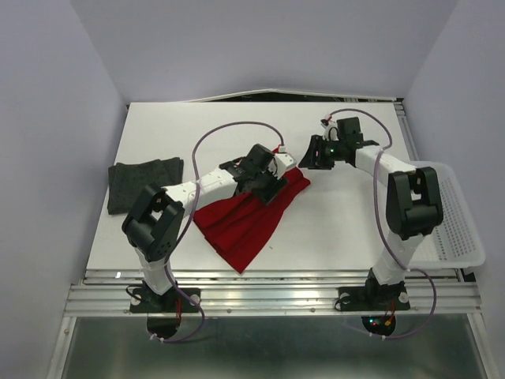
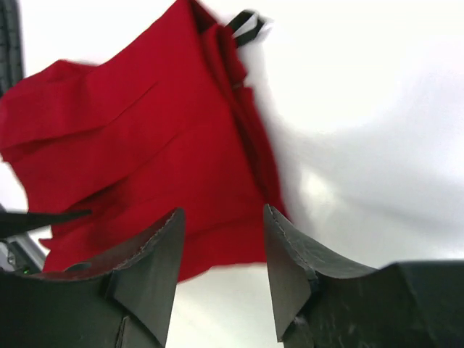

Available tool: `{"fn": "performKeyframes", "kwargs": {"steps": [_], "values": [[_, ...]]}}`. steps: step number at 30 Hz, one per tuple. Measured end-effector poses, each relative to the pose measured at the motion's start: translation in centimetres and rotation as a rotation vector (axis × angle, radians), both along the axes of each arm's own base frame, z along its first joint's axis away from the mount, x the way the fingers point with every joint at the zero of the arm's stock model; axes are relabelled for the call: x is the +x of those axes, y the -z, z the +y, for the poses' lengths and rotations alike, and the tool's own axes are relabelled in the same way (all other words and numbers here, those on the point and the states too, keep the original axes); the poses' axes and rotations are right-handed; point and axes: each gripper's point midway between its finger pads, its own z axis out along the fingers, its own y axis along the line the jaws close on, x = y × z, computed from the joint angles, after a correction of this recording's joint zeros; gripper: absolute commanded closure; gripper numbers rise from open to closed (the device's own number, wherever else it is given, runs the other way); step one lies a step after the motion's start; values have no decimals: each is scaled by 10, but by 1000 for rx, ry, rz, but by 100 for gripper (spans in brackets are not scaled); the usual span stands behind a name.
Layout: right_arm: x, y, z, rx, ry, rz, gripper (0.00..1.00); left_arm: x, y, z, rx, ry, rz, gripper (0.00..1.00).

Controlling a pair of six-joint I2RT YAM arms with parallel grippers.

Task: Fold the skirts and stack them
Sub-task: Fold the skirt

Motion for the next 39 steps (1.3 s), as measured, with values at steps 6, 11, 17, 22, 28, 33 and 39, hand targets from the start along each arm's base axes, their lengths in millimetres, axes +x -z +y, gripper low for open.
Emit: {"fn": "performKeyframes", "kwargs": {"steps": [6, 11, 17, 22, 28, 33, 39], "values": [[-34, -46, 7, 150, 82, -43, 62, 33, -69, -32, -133, -30, -110, 34], [-54, -18, 20, 304, 123, 73, 74, 46, -85, -50, -193, -33, -131, 34], [-78, 28, 24, 384, 187, 220, 81, 49, -39, -62, -159, -29, -36, 32], [-75, 50, 24, 388, 207, 236, 89, 46, 4, -62, -103, -32, 46, 35], [-72, 62, 19, 355, 234, 233, 90, 49, 13, -60, -84, -42, 53, 67], [-70, 64, 17, 342, 243, 225, 90, 50, 12, -60, -85, -39, 51, 96], [-70, 64, 17, 341, 245, 224, 91, 47, 10, -60, -92, -26, 72, 100]]}}
